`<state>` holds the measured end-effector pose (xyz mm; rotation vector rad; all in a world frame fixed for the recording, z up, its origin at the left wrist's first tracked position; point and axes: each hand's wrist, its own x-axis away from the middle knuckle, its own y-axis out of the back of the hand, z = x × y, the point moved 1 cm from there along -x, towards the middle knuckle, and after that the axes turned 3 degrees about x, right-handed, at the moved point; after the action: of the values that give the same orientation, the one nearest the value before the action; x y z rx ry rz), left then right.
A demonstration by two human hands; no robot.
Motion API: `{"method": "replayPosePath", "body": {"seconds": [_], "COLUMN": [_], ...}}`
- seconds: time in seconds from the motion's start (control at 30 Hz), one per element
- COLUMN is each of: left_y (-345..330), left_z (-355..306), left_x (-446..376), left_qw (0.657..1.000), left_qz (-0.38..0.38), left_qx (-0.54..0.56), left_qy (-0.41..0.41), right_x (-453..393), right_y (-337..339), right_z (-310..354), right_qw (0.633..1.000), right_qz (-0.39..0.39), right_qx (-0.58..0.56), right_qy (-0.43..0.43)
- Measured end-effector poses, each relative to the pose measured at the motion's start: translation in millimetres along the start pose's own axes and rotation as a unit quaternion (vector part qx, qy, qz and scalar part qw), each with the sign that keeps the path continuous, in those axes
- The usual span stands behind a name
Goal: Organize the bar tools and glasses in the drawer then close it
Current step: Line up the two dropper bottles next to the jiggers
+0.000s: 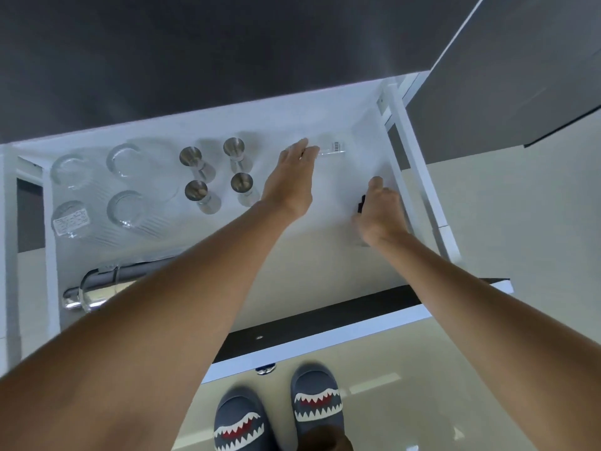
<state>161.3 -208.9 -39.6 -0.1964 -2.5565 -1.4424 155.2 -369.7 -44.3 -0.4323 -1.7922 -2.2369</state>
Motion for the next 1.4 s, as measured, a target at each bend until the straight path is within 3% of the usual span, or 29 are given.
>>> {"method": "replayPosePath", "body": {"seconds": [0.17,0.33,0.5,0.63,0.83,1.1,1.4], "left_y": [-13.4,-24.6,-20.0,8.0,48.5,55.2,56.5], "left_z": [2.1,-6.7,-14.6,-17.3,-1.2,26.9,28.1], "left_x": [-32.7,-37.0,-24.8,-18.9,-13.6,-13.2,-15.9], "left_qw": [0.998,0.999,1.0,0.998,0.994,0.979,0.977], "left_qz": [0.051,-0.03,-0.011,-0.055,-0.084,-0.064,-0.053], "left_qx": [-0.01,-0.034,0.021,0.039,-0.068,-0.181,-0.193], "left_qy": [0.022,0.03,0.013,-0.008,-0.001,0.075,0.074], "right_x": [-6.5,-11.5,-10.3,-8.1,-10.9,-25.6,-41.8], "right_y": [-3.3,-4.7,5.1,13.7,16.9,5.0,3.9], "right_z": [-10.2,-16.4,-10.4,-2.9,26.8,64.6,77.4], "right_qw": [0.999,0.998,0.993,0.982,0.948,0.943,0.947], "right_qz": [0.038,0.056,0.019,-0.035,-0.084,-0.096,-0.1], "right_qx": [0.013,-0.028,-0.11,-0.186,-0.304,-0.291,-0.268], "right_qy": [-0.021,-0.023,-0.035,-0.022,0.042,0.13,0.147]}}
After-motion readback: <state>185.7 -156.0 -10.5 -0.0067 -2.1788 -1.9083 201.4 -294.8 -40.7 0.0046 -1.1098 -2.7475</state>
